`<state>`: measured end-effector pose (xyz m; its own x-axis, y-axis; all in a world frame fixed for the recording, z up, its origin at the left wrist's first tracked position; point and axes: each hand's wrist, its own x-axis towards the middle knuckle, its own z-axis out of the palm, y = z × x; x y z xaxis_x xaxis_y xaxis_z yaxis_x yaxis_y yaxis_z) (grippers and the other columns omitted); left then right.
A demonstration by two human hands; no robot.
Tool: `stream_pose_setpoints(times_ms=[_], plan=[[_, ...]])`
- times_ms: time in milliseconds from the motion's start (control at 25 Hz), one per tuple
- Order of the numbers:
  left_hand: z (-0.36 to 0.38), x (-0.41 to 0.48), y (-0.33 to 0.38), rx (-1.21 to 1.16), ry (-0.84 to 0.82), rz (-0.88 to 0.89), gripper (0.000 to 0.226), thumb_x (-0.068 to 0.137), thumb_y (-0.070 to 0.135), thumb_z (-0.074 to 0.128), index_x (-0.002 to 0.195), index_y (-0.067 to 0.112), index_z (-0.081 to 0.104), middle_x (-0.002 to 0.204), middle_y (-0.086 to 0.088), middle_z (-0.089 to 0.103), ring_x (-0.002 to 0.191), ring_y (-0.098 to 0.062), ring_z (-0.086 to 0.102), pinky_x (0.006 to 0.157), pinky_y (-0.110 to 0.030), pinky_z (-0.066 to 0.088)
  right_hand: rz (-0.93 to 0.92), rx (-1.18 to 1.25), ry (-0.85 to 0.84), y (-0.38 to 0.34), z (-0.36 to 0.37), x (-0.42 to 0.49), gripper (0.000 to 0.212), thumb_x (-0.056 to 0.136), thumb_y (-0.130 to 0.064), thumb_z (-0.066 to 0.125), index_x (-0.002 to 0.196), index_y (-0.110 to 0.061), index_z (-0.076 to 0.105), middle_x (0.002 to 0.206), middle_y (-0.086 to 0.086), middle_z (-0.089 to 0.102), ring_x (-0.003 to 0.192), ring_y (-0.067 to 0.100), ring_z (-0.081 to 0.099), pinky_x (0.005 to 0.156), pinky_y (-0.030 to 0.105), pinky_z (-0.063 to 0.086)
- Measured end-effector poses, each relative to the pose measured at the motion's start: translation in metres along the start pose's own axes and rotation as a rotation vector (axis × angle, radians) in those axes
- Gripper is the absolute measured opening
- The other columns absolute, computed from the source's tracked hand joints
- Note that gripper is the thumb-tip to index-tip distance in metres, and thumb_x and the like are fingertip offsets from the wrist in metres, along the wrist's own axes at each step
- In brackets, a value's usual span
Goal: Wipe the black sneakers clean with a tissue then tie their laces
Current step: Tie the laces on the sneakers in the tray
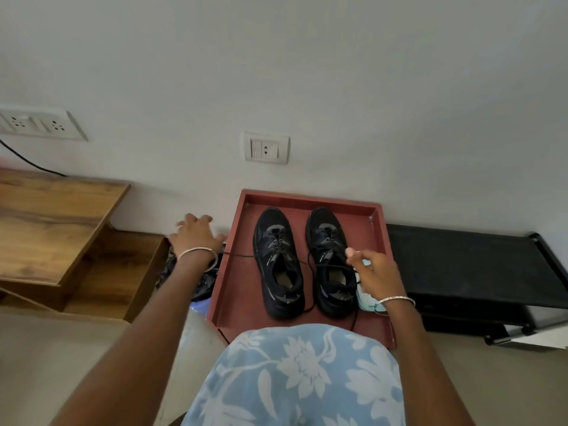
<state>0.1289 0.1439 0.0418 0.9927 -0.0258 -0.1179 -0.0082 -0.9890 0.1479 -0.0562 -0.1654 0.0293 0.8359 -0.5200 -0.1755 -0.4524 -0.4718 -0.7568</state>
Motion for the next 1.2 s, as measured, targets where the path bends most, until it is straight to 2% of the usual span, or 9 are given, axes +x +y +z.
stream_pose_setpoints(times_ms=[80, 160, 280, 400, 520, 640, 760, 920, 1200], plan=[[0.025, -0.011, 0.034, -0.181, -0.064, 0.094, 0.037, 0.092, 0.038, 0.062, 0.127, 0.027, 0.064, 0.135, -0.011, 0.054, 0.124, -0.035, 0.053, 0.100, -0.049, 0.045, -0.009, -0.203, -0.275, -0.013, 0.016, -0.004, 0.047, 0.097, -0.053, 0.058, 0.068, -0.020, 0.073, 0.054, -0.001, 0.067, 0.050, 0.016, 0.065, 0.058, 0.024, 0.050], [0.054, -0.022, 0.057, -0.349, -0.124, 0.130, 0.030, 0.092, 0.027, 0.061, 0.122, 0.027, 0.068, 0.129, -0.009, 0.059, 0.119, -0.034, 0.058, 0.098, -0.047, 0.049, -0.060, -0.459, -0.401, -0.018, 0.036, 0.000, 0.043, 0.096, -0.052, 0.059, 0.066, -0.023, 0.069, 0.066, 0.003, 0.072, 0.065, 0.023, 0.070, 0.071, 0.031, 0.056], [0.080, -0.036, 0.074, -0.567, -0.133, 0.067, 0.028, 0.090, 0.017, 0.063, 0.114, 0.028, 0.070, 0.119, -0.003, 0.066, 0.111, -0.028, 0.062, 0.094, -0.048, 0.051, -0.134, -0.528, -0.232, -0.028, 0.064, 0.006, 0.025, 0.094, -0.052, 0.057, 0.097, -0.031, 0.068, 0.085, 0.005, 0.074, 0.079, 0.032, 0.071, 0.077, 0.040, 0.059], [0.092, -0.041, 0.084, -0.661, -0.023, -0.006, 0.009, 0.090, 0.021, 0.068, 0.094, 0.028, 0.071, 0.102, 0.003, 0.070, 0.098, -0.023, 0.065, 0.088, -0.046, 0.053, -0.215, -0.335, 0.013, -0.037, 0.093, 0.022, 0.017, 0.092, -0.039, 0.065, 0.101, -0.026, 0.072, 0.091, 0.003, 0.074, 0.088, 0.029, 0.069, 0.077, 0.037, 0.056], [0.097, -0.041, 0.087, -0.675, -0.017, -0.019, 0.008, 0.091, 0.020, 0.067, 0.086, 0.026, 0.066, 0.085, 0.010, 0.069, 0.090, -0.020, 0.067, 0.088, -0.047, 0.053, -0.223, -0.128, -0.033, -0.031, 0.122, 0.032, 0.016, 0.089, -0.025, 0.073, 0.103, -0.017, 0.076, 0.098, 0.002, 0.074, 0.092, 0.019, 0.068, 0.083, 0.038, 0.056], [0.097, -0.028, 0.075, -0.646, -0.113, 0.048, 0.019, 0.089, 0.021, 0.070, 0.078, 0.035, 0.061, 0.079, 0.016, 0.065, 0.088, -0.015, 0.067, 0.088, -0.046, 0.054, -0.146, 0.046, -0.024, -0.019, 0.132, 0.040, 0.007, 0.083, -0.020, 0.079, 0.089, -0.016, 0.077, 0.084, -0.005, 0.075, 0.079, 0.009, 0.070, 0.078, 0.034, 0.058], [0.089, -0.017, 0.070, -0.542, -0.190, 0.011, 0.027, 0.090, 0.023, 0.068, 0.069, 0.035, 0.057, 0.085, 0.010, 0.069, 0.092, -0.020, 0.067, 0.093, -0.047, 0.051, -0.123, 0.024, -0.023, -0.018, 0.132, 0.052, 0.009, 0.082, -0.019, 0.080, 0.075, -0.019, 0.074, 0.072, -0.008, 0.072, 0.069, 0.008, 0.067, 0.074, 0.033, 0.057], [0.084, -0.016, 0.073, -0.421, -0.160, -0.096, 0.018, 0.094, 0.030, 0.064, 0.077, 0.034, 0.061, 0.090, 0.009, 0.069, 0.096, -0.021, 0.063, 0.107, -0.052, 0.034, -0.048, -0.022, -0.022, -0.017, 0.126, 0.055, 0.013, 0.079, -0.019, 0.080, 0.070, -0.019, 0.071, 0.060, -0.010, 0.067, 0.061, 0.007, 0.064, 0.076, 0.036, 0.058], [0.086, -0.017, 0.071, -0.317, -0.044, -0.080, 0.014, 0.096, 0.025, 0.059, 0.087, 0.031, 0.068, 0.083, 0.014, 0.065, 0.076, -0.015, 0.049, 0.095, -0.044, 0.027, 0.052, -0.102, 0.009, -0.028, 0.121, 0.052, 0.011, 0.080, -0.024, 0.080, 0.073, -0.018, 0.073, 0.058, -0.012, 0.063, 0.067, 0.011, 0.058, 0.086, 0.034, 0.050]])
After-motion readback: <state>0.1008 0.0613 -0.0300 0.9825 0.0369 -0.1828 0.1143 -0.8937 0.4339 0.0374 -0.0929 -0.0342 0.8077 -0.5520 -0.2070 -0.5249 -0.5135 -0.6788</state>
